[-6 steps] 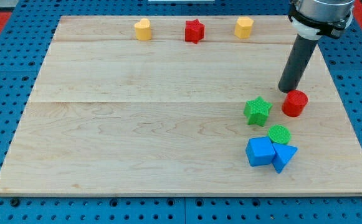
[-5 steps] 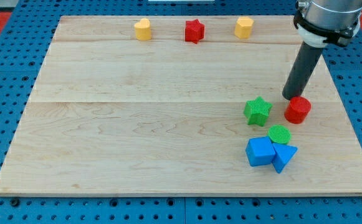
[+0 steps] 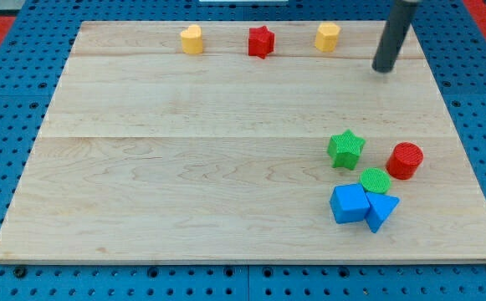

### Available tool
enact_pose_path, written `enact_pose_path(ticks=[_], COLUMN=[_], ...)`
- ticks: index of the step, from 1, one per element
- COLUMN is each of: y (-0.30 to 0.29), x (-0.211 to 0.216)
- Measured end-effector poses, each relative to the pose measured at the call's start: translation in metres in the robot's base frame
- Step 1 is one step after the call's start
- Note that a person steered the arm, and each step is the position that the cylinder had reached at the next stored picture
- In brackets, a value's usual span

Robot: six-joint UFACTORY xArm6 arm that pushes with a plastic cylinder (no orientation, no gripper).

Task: Move the hexagon to the top of the cube

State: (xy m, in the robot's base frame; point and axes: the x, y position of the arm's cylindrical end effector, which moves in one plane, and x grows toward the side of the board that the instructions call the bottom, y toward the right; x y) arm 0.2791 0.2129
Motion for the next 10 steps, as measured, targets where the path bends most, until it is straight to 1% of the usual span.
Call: enact_pose_path(ticks=[1, 2, 3, 4, 5, 6, 7, 8, 9, 10], y=[-0.003, -0.052, -0.087, -0.11, -0.119, -0.119, -0.12, -0.143, -0.143, -0.139], x=[-0.063, -0.082, -0.047, -0.035, -0.018, 0.031, 0.057, 0.059, 0.087, 0.125])
